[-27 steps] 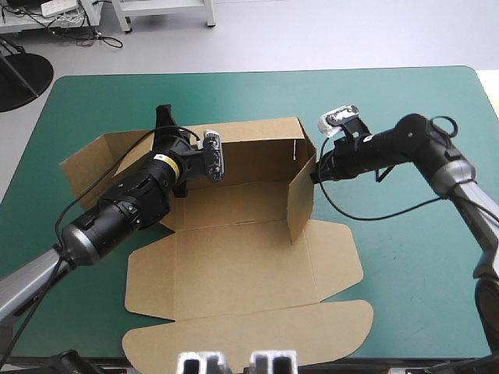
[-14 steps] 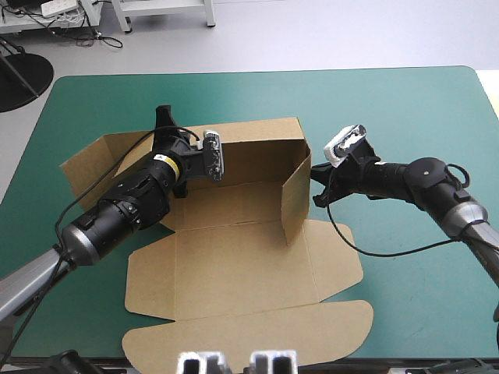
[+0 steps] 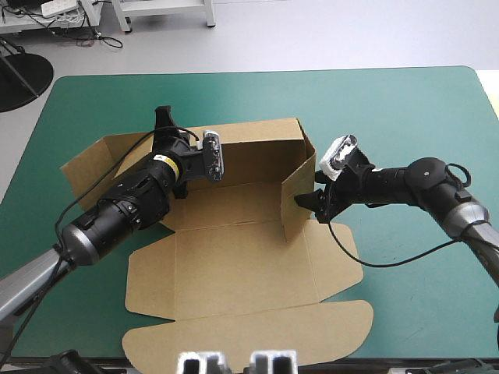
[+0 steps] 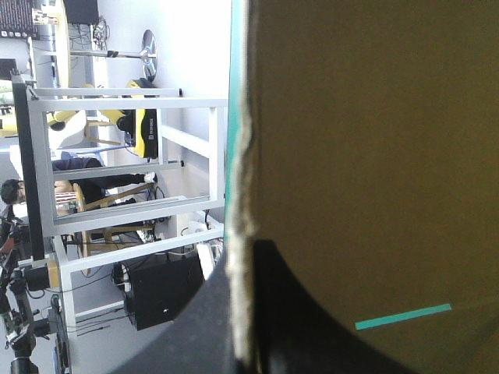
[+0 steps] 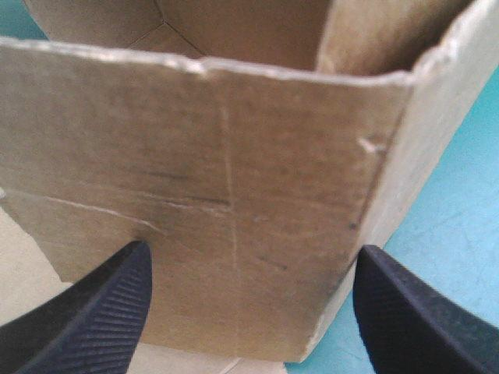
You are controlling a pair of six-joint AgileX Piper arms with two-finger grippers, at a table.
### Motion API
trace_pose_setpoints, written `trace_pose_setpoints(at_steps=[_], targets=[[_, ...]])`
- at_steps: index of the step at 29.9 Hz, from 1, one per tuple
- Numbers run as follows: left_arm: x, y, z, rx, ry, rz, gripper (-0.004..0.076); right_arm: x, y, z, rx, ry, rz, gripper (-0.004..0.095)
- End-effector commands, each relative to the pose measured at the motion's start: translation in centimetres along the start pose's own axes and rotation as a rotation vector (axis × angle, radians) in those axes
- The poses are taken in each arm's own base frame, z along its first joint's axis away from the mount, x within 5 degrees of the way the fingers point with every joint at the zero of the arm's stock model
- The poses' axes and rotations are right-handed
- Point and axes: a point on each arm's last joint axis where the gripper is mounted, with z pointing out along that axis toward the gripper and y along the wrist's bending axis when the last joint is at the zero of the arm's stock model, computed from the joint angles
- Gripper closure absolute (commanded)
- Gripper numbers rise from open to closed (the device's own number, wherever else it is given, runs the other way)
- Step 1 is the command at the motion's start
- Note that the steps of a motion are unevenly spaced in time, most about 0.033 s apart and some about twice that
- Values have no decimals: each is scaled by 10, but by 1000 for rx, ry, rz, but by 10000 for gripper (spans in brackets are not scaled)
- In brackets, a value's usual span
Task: Fold the box
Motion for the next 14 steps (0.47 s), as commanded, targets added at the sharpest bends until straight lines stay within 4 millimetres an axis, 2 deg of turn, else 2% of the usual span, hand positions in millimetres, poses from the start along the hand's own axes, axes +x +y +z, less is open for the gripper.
trace_pose_setpoints(at_steps=[1,6,11,14], targets=[[-11,13,-13,-61,-85,-8,733,-17,-1,-9,42,-105,-67,228],[-20,3,-4,-18,-69,-3,733,-20,3,0,76,-96,-96,228],[-25,15,-6,-43,-94,-163,733,-27,8,14,195,-94,-99,229],[-26,22,-9,-49,-100,-193,733,-31,10,22,252,-103,-82,236]])
